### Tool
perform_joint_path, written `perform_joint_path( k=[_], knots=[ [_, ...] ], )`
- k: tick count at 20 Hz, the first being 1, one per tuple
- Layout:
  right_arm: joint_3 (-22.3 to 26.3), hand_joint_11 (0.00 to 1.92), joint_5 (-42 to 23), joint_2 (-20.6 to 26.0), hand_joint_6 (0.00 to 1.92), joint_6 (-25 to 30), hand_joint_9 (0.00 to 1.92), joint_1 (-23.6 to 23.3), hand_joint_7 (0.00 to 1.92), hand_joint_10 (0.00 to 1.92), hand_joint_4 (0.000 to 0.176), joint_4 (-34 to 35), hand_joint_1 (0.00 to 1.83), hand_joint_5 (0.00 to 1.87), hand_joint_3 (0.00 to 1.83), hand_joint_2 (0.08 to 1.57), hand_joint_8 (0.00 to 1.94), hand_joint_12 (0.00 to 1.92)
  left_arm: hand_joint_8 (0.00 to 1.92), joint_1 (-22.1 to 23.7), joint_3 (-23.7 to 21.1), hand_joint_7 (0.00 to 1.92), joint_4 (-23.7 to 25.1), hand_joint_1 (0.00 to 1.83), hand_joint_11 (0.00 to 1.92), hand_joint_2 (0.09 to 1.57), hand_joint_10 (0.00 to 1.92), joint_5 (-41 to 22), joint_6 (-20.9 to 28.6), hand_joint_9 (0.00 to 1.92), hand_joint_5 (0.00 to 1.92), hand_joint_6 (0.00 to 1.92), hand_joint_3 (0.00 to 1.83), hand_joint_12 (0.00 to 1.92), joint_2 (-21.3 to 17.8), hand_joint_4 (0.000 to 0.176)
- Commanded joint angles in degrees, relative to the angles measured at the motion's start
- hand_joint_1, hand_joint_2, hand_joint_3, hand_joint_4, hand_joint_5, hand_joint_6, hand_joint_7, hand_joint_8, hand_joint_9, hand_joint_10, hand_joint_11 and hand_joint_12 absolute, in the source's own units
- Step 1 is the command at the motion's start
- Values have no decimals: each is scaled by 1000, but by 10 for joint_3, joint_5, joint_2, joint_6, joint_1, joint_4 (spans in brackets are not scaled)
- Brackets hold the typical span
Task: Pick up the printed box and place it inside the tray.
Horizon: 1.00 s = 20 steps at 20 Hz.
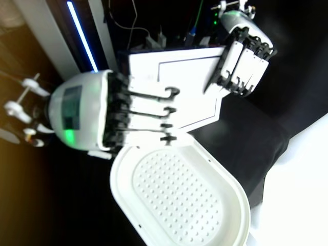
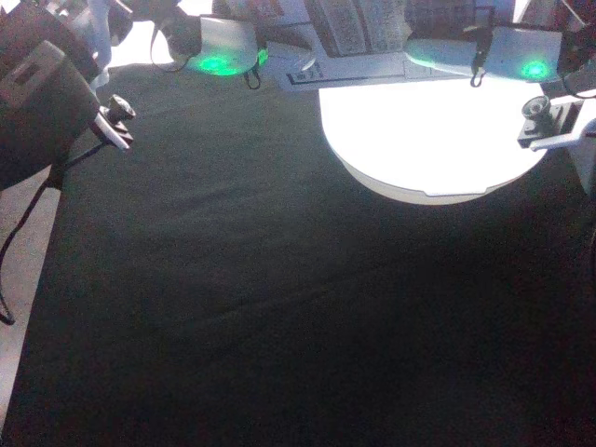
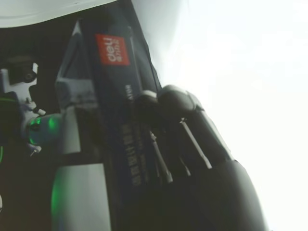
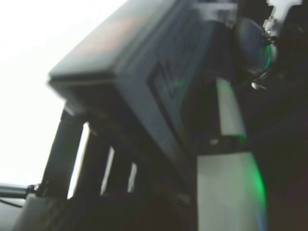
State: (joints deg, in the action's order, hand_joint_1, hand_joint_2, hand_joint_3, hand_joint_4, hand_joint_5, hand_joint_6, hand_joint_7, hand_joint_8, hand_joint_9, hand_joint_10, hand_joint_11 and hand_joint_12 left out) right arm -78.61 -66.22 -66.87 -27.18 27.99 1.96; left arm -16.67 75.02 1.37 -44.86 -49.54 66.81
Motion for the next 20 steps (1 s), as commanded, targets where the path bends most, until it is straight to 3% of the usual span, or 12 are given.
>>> perform_joint_path(
  k=[1, 3, 4, 5, 7, 8, 9, 11, 13, 14, 15, 20],
  knots=[
    [-1, 1092, -56, 1, 729, 2, 1271, -7, 1479, 921, 0, 6, 1183, 1131, 1, 1047, 110, 1474, 976, 11, -5, 1128, 0, 1284, 1142, 1077, 956, -88, 14, 1227, 1003, 755, 2, 1300, 3, 0],
    [-2, 1108, -56, 1, 757, 2, 1286, -7, 1474, 906, 0, 6, 1182, 1114, 1, 1053, 102, 1430, 929, 11, -5, 1043, 5, 1236, 962, 1089, 710, -87, 14, 1090, 1021, 902, 5, 1146, 3, 0],
    [-2, 1111, -56, 1, 779, 2, 1292, -7, 1477, 914, 0, 6, 1180, 1101, 1, 1058, 99, 1439, 604, 11, -5, 892, 7, 1160, 737, 1130, 597, -86, 14, 924, 944, 1025, 0, 1090, 3, 0],
    [-2, 1115, -56, 1, 785, 2, 1299, -7, 1487, 918, 0, 6, 1180, 1096, 1, 1060, 102, 1441, 260, 11, -5, 698, 8, 833, 460, 1102, 401, -85, 14, 706, 621, 504, 0, 1097, 3, 0],
    [-2, 1082, -56, 2, 841, 2, 1274, -7, 1468, 927, 0, 4, 1174, 1063, 2, 1074, 89, 1456, 15, 11, -5, 252, 8, 373, 47, 1011, 105, -81, 14, 308, 215, 50, 0, 1180, 0, 0],
    [-2, 1069, -56, 4, 840, 2, 1262, -7, 1465, 933, 0, 4, 1174, 1064, 0, 1074, 85, 1470, 2, 11, -5, 77, 8, 273, 9, 954, 25, -80, 14, 142, 58, 9, 0, 1108, -1, 0],
    [-2, 1093, -55, 7, 836, 2, 1278, -7, 1473, 939, 0, 4, 1176, 1067, 0, 1073, 87, 1480, 0, 10, -5, 15, 8, 276, 1, 847, 4, -79, 14, 28, 11, 1, 0, 863, -3, 61],
    [-3, 1138, -55, 9, 808, 2, 1313, -7, 1512, 985, 0, 3, 1179, 1086, 0, 1065, 107, 1511, 0, 7, -5, 0, 8, 309, 0, 794, 0, -80, 22, 0, 0, 0, 1, 118, -5, 138],
    [-7, 1116, -55, 11, 839, 2, 1288, -7, 1490, 971, 0, 2, 1180, 1065, 1, 1073, 106, 1490, 0, 5, -4, 0, 8, 302, 0, 752, 0, -82, 31, 0, 0, 0, 0, 4, -4, 166],
    [-8, 1084, -55, 13, 709, 2, 1288, -7, 1308, 894, 0, 2, 1271, 1053, 0, 1050, 602, 1474, 0, 3, -3, 0, 8, 303, 0, 749, 0, -80, 31, 0, 0, 0, 0, 0, -5, 174],
    [-8, 1081, -55, 17, 739, 2, 1283, -7, 1266, 853, 0, 1, 1289, 1029, 2, 1046, 699, 1456, 0, 2, -3, 0, 8, 298, 0, 771, 0, -79, 31, 0, 0, 0, 0, 0, -7, 176],
    [-8, 1058, -49, 34, 800, -17, 1267, -7, 1312, 739, 0, 1, 1287, 1033, 0, 1034, 558, 1377, 0, -16, -3, 0, -4, 358, 0, 856, 0, -78, 47, 0, 0, 0, 23, 0, -29, 176]
  ],
)
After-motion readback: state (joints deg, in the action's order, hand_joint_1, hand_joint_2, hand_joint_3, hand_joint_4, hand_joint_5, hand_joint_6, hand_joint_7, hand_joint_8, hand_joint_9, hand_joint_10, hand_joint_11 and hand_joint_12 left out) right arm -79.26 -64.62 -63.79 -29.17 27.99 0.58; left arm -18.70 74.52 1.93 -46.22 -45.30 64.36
